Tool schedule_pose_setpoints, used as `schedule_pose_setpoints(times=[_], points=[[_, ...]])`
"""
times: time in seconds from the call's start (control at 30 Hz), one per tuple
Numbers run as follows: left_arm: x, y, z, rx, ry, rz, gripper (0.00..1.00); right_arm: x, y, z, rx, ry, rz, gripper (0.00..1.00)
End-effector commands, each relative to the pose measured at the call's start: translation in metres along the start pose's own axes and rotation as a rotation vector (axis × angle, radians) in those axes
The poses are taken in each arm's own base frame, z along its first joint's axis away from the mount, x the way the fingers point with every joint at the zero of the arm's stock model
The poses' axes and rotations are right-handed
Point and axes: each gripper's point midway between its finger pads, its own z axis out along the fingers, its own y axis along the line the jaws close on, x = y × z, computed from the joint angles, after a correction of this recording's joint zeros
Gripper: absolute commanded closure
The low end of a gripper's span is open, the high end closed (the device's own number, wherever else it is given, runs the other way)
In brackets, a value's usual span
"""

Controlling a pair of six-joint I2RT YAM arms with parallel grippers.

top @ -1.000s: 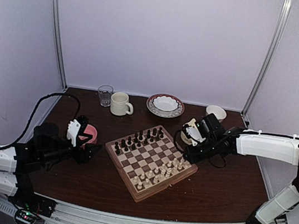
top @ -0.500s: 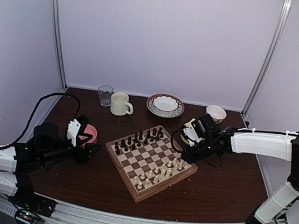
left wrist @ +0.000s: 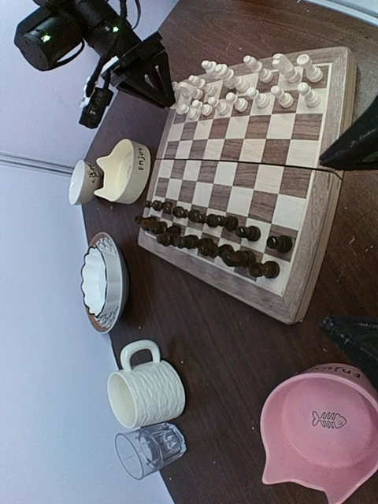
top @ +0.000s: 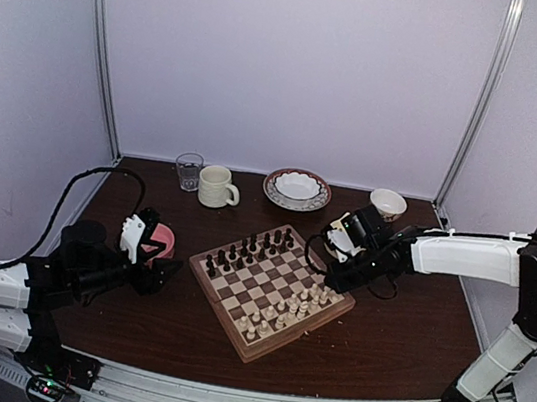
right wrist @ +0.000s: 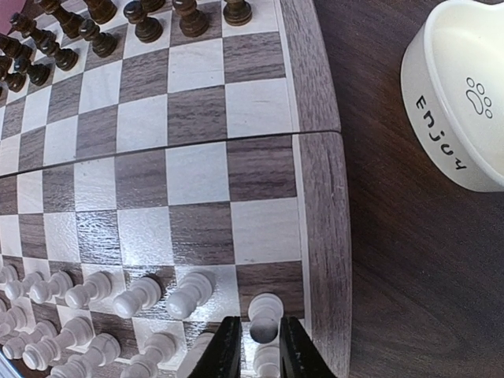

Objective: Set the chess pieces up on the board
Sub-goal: Adjust the pawn at h2.

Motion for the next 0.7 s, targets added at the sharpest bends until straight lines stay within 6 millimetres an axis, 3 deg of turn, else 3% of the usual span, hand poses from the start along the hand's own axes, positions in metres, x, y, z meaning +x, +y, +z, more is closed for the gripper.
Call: schedule_pose_setpoints(times=[0.0, 0.27, 0.67], points=[[-0.0252, -0.0034, -0.002, 0.005, -0.066, -0.011, 0.37, -0.0068, -0.0016, 0.0017, -0.001, -0.007, 0.011, 0.79], [-0.0256, -0.0032, -0.0023, 0.003, -0.068, -0.011, 0.37, -0.0061, -0.0016, 0.0025, -0.001, -0.003, 0.013, 0.78], [-0.0249, -0.0034, -0.0021, 0.005, -0.065, -0.011, 0.37, -0.0098, -0.003, 0.0023, 0.005, -0.016, 0.011, 0.86]])
